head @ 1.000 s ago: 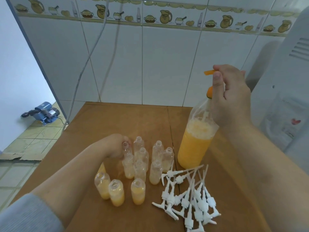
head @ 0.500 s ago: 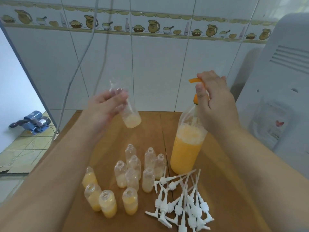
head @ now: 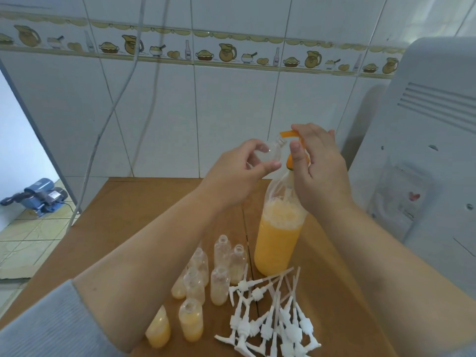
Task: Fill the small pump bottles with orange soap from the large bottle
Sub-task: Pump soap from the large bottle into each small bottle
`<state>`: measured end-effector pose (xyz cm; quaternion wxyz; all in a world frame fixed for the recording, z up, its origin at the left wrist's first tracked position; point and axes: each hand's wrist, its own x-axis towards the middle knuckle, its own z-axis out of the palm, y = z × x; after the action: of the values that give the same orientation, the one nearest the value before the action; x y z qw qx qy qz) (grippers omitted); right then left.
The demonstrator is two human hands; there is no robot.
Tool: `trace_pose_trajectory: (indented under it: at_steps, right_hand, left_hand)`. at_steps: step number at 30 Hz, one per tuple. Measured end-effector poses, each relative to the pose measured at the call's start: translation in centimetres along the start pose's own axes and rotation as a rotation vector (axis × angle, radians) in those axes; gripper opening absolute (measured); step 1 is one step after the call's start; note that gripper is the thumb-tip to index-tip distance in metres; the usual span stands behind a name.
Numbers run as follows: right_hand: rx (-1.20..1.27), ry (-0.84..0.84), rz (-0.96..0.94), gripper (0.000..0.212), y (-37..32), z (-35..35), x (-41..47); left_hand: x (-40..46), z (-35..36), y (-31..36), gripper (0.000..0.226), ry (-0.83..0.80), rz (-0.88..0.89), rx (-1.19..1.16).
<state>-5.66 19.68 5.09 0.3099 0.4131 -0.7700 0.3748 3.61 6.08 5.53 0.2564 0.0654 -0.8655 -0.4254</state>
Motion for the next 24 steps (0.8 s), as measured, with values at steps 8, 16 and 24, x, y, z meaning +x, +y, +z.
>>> trace_pose_trajectory:
  at_steps: [8, 16, 24]
  right_hand:
    - [0.044, 0.056, 0.013, 0.046, -0.1, 0.7, -0.1]
    - [0.091, 0.052, 0.034, 0.045, -0.1, 1.3, -0.9]
    - [0.116, 0.103, 0.071, 0.044, 0.0, 1.1, -1.0]
  left_hand:
    - [0.8, 0.4, -0.5, 0.037, -0.04, 0.04, -0.053]
    - [0.4, -0.1, -0.4, 0.032, -0.091, 0.021, 0.033]
    - [0.4, 0.1, 0.4, 0.031, -0.113, 0.035, 0.035]
